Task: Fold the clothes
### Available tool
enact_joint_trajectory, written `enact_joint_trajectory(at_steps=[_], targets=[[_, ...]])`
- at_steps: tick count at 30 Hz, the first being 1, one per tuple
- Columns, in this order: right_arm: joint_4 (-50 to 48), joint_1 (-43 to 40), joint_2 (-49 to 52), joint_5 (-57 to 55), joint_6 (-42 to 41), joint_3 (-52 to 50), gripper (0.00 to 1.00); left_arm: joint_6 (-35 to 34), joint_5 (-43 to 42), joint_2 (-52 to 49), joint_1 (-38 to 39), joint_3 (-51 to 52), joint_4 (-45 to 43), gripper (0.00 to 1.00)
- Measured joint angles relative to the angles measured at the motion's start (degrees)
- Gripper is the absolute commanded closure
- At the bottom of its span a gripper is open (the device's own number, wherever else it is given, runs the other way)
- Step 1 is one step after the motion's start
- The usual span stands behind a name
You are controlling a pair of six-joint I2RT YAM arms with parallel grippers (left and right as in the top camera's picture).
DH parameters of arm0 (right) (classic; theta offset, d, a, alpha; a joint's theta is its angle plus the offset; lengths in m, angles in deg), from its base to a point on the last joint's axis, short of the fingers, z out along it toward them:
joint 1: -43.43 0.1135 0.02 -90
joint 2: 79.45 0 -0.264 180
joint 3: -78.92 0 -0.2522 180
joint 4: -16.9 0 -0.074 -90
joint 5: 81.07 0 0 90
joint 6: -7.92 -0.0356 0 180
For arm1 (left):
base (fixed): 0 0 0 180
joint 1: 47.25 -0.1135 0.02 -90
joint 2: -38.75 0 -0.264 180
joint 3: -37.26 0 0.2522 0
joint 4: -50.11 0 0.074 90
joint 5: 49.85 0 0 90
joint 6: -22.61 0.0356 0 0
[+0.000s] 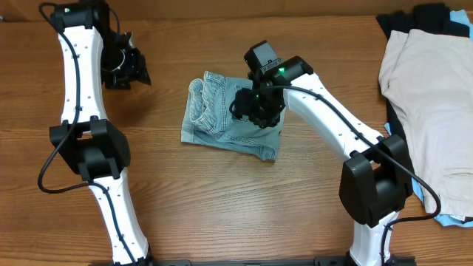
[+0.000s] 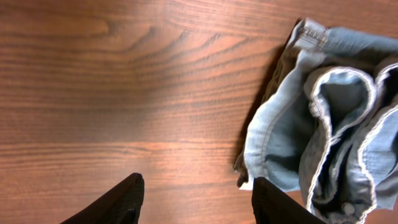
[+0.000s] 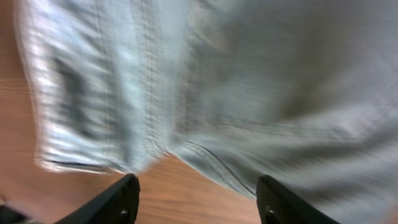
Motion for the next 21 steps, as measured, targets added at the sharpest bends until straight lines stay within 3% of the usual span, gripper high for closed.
enact_joint_trajectory(at_steps=[4,15,21], targets=[[2.2,0.0,0.0,-2.2,5.6,-3.2,0.37,-0.8,0.2,0.0,0.3,-0.4,-2.5,0.40],[-3.3,-0.4,-0.2,-6.2,8.4,-15.2,0.33,-1.0,0.4,0.0,2.1,-0.4,-4.4,0.27],[-11.3,-4.2,-0.7,-11.1,8.8,-18.6,0.33,-1.0,0.4,0.0,3.1,-0.4,-4.4,0.12]])
